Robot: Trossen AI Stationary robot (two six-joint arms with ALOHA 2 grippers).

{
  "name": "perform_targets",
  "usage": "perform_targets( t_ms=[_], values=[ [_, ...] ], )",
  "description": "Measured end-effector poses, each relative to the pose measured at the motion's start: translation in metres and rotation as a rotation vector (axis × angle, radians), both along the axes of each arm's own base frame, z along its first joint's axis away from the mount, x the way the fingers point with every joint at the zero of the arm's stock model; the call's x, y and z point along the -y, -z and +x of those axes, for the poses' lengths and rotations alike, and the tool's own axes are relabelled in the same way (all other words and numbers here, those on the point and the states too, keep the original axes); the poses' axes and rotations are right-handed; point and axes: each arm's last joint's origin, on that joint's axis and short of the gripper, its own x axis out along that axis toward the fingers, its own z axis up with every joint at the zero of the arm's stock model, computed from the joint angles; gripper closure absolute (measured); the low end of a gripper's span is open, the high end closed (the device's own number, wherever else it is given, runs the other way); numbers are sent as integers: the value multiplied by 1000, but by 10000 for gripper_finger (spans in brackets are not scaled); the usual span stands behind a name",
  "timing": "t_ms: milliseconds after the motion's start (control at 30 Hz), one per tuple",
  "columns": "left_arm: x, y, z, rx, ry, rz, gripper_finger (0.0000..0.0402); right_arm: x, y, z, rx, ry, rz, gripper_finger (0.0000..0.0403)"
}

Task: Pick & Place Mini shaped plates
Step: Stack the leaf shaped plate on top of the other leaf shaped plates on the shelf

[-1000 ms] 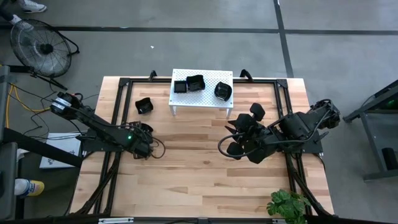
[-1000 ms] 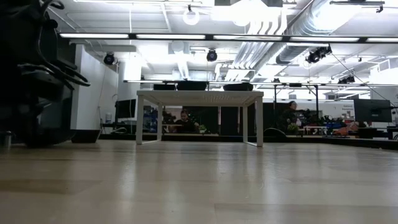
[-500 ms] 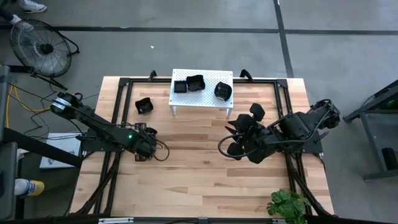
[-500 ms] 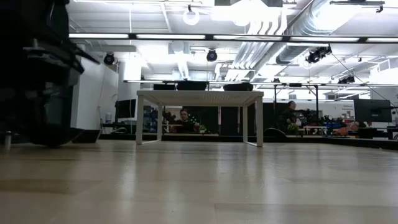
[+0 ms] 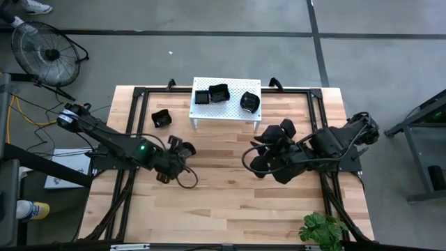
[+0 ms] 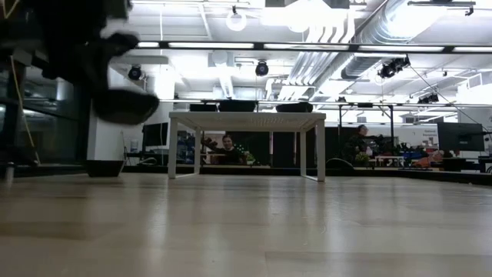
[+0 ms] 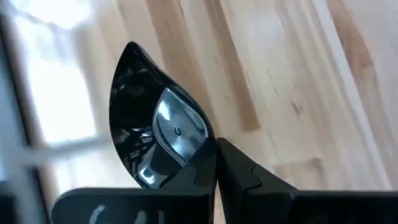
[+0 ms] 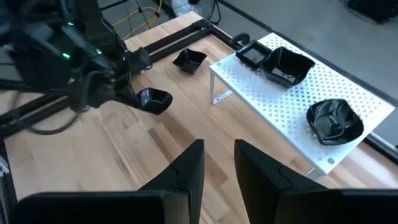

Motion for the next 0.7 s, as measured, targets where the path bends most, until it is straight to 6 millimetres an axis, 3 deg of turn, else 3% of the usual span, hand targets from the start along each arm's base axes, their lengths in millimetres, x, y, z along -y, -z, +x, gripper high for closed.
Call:
perform_targets(
  t_ms=[333, 700],
  values=[
    [0, -45, 13, 85, 210, 340, 402, 2, 21, 29, -48, 44, 48, 320],
    [-2, -55, 17, 85, 266, 561, 401, 26, 23, 50, -3, 98, 170, 298]
  ],
)
